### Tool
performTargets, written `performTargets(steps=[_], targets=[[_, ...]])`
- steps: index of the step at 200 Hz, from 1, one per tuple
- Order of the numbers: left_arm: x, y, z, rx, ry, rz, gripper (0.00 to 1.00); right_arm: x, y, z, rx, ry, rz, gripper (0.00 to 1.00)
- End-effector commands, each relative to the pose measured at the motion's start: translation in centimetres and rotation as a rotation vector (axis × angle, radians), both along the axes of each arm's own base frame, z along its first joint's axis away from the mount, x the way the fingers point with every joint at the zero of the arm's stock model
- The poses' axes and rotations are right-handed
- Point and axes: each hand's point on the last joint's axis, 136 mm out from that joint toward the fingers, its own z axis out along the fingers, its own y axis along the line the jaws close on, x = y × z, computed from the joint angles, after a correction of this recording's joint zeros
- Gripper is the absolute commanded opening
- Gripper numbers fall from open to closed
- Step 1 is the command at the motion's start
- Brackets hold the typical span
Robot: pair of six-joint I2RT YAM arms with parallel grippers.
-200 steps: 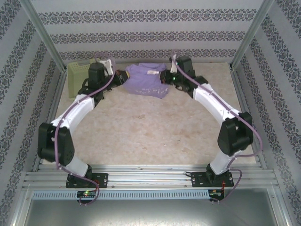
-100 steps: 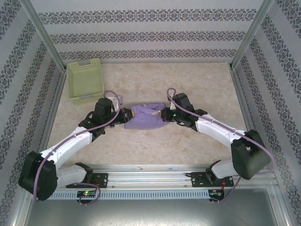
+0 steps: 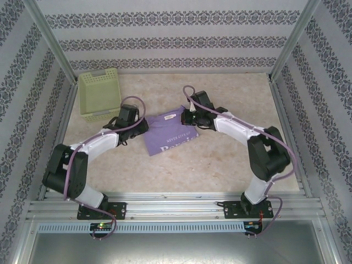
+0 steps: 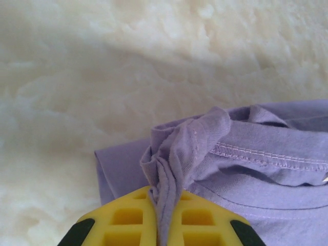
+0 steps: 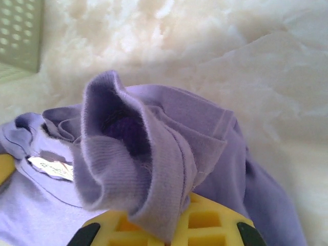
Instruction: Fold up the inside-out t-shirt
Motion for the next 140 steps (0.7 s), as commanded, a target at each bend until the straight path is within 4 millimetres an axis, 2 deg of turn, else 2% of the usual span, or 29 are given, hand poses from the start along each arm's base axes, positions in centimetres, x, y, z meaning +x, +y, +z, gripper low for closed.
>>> performTargets(steps=[1, 49, 76, 96, 116, 140], targets=[[2.1, 1.0, 0.2, 0.025, -0.016, 0.032, 0.0, 2.0, -1.0, -0.6, -0.071, -0.002, -0.014, 0.0], [4.4, 1.3, -2.7, 0.033, 0.063, 0.037, 0.01, 4.2, -1.9, -3.4, -0.149, 0.036, -0.042, 0.01], [4.6, 1.7, -5.0, 0.016, 0.135, 0.067, 0.06, 4.9, -1.7, -4.4, -0.164, 0.052, -0.035, 0.12], [4.7, 2.0, -5.9, 0.001, 0.163, 0.086, 0.18, 5.4, -2.1, -4.6, -0.177, 0.062, -0.051, 0.23], [4.8, 2.6, -5.6, 0.008, 0.183, 0.101, 0.32, 6.0, -3.1, -4.0, -0.185, 0.061, -0.078, 0.35], [4.6, 4.2, -3.2, 0.05, 0.16, 0.139, 0.45, 6.1, -4.7, -1.8, -0.242, 0.017, -0.1, 0.48]])
